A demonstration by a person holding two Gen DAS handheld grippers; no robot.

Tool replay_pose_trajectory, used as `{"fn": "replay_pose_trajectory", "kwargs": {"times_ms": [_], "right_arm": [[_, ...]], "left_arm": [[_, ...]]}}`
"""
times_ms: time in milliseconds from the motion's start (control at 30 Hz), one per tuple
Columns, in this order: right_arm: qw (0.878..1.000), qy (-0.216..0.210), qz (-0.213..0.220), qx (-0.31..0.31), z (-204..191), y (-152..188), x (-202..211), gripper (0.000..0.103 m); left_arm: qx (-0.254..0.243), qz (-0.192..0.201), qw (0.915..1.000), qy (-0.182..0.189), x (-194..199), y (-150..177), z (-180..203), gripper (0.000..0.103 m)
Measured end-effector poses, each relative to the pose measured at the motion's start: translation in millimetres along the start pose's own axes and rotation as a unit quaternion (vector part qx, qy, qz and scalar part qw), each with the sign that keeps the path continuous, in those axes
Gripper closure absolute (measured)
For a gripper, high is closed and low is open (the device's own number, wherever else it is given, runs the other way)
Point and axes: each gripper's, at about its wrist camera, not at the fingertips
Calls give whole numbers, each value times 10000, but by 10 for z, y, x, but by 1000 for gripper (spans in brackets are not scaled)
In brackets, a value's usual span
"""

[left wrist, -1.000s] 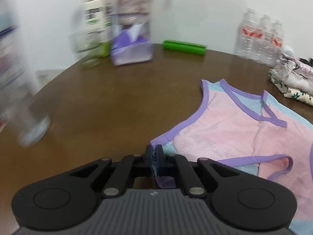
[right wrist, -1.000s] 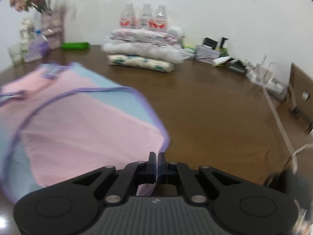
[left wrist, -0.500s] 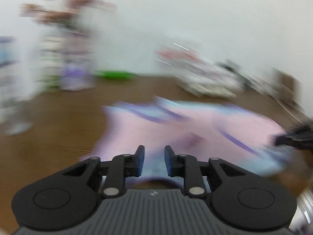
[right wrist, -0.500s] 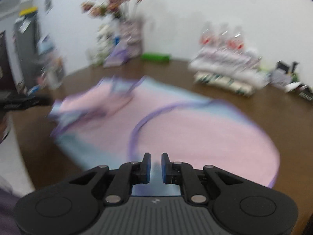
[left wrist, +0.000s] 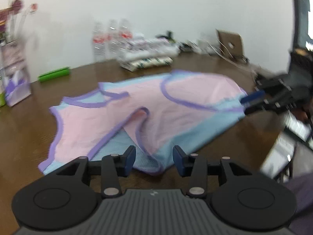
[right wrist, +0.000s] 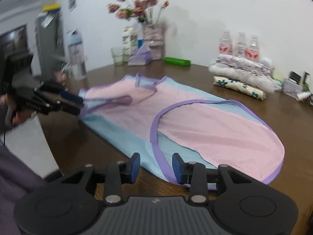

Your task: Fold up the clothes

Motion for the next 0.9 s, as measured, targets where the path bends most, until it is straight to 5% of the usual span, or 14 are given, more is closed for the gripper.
{"fn": "replay_pose_trajectory", "kwargs": {"times_ms": [167,233,333,533,700,800,833,900], "right_arm": [[9991,-248,-257,222,44,57,-31,77],[9987,-331,-234,313,22,61,-43,99],[9983,-436,-214,337,57,32,-44,102],[9999,-88,9,-72,557,-215,-157,103],[9958,863,-144,-263,905,-459,-361,88],[9924,1218,43,-183,927,-406,-112,86],[9923,1212,115,-216,920,-368,-25,84],[9932,1110,130,-327,877,-314,47,82]], "left_arm": [[-644,-332,9972,193,-71,80,18,70],[-839,-418,9953,230,-112,81,24,90],[-811,-508,9950,275,-167,-70,-59,100],[-484,-344,9978,294,-406,-817,-393,100],[-182,-703,9970,-260,-1040,-1251,-748,90],[9,-412,9987,-303,-723,-1168,-994,70],[100,-267,9995,-141,-531,-1093,-1115,59],[-20,-103,9997,215,-235,-895,-1258,54]]}}
Point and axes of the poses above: each gripper's, at about its wrist camera, not at the fingertips, and x roughly against the way its jaws point, z to its right, y to its underside, and after that the axes turned 13 degrees about x, right-handed
